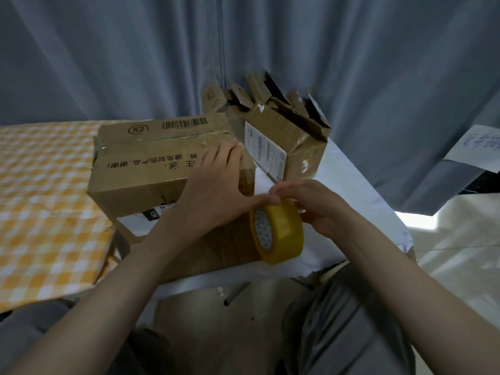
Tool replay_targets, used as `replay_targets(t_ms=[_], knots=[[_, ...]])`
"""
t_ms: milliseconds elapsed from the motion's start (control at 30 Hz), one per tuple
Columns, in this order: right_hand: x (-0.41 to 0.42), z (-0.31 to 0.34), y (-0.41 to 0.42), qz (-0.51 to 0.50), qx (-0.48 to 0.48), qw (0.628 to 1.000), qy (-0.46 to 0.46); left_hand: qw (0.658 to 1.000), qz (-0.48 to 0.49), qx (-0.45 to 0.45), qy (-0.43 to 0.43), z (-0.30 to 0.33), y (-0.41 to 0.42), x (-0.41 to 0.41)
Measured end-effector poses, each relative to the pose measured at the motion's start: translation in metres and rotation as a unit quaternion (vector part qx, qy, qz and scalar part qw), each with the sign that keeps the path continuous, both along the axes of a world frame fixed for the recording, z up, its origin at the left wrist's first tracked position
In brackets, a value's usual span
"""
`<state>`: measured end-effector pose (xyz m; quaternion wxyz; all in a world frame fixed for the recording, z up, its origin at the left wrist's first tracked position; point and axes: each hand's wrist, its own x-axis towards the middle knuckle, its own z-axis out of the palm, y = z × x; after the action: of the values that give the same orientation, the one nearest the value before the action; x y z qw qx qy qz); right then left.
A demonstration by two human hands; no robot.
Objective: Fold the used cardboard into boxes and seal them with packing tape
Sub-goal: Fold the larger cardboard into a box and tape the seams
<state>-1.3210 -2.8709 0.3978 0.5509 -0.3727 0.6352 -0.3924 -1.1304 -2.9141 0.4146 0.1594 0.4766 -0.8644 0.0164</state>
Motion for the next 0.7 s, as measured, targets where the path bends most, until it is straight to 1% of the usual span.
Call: replay_targets(t_ms=[100,200,267,400,467,533,567,600,633,700], knots=[[-0.01,-0.002,0.009,-0.03,0.003,0.999,-0.041,0.999,0.016,-0.031,0.032,0.005,-0.007,-0.004],[-0.009,-0.005,0.016,-0.023,-0.017,0.998,-0.063,0.997,0.032,-0.073,-0.011,0.009,-0.014,-0.008],[-0.008,-0.008,0.018,-0.018,-0.048,0.997,-0.062,0.995,0.031,-0.092,-0.019,0.007,-0.017,-0.006],[-0.008,-0.014,0.022,-0.04,-0.096,0.992,-0.073,0.996,0.019,-0.081,0.024,0.004,-0.016,-0.002],[-0.008,-0.018,0.024,-0.054,-0.119,0.988,-0.082,0.995,0.002,-0.071,0.069,0.009,-0.008,-0.002],[-0.007,-0.021,0.027,-0.059,-0.143,0.985,-0.07,0.982,-0.06,-0.115,0.138,0.013,0.009,-0.007],[-0.007,-0.022,0.028,-0.06,-0.156,0.984,-0.062,0.975,-0.095,-0.125,0.159,0.014,0.02,-0.012],[-0.008,-0.022,0.03,-0.061,-0.168,0.982,-0.06,0.974,-0.122,-0.106,0.159,0.014,0.032,-0.019],[-0.008,-0.023,0.032,-0.064,-0.18,0.98,-0.063,0.979,-0.133,-0.069,0.142,0.012,0.041,-0.028],[-0.008,-0.025,0.036,-0.068,-0.196,0.976,-0.068,0.99,-0.108,-0.011,0.091,0.004,0.051,-0.043]])
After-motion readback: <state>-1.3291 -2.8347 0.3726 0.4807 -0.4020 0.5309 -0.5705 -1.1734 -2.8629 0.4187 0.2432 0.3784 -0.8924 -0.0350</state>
